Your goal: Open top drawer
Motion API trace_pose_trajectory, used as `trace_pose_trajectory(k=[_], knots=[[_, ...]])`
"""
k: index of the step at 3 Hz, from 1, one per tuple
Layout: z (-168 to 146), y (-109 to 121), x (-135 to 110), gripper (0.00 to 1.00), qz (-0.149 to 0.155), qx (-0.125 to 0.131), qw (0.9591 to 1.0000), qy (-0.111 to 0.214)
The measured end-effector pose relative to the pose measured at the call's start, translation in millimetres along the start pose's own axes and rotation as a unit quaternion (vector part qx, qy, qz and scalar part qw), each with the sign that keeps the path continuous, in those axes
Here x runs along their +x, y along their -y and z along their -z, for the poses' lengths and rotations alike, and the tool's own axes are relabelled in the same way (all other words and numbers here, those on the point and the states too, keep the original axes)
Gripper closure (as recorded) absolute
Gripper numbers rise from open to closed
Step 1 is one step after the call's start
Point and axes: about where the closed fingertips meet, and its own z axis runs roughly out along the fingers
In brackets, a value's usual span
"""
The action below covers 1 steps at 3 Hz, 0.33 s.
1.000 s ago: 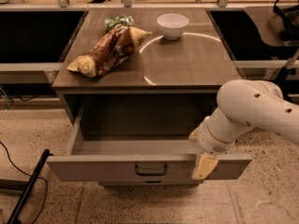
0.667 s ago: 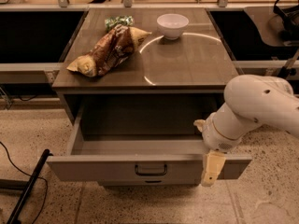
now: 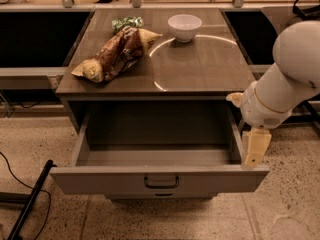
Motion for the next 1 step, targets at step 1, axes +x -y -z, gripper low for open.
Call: trace_pose_trajectory(k=[1], knots=[[34.6, 16.8, -4.7, 0.00, 0.022, 0.019, 0.9994, -0.019]])
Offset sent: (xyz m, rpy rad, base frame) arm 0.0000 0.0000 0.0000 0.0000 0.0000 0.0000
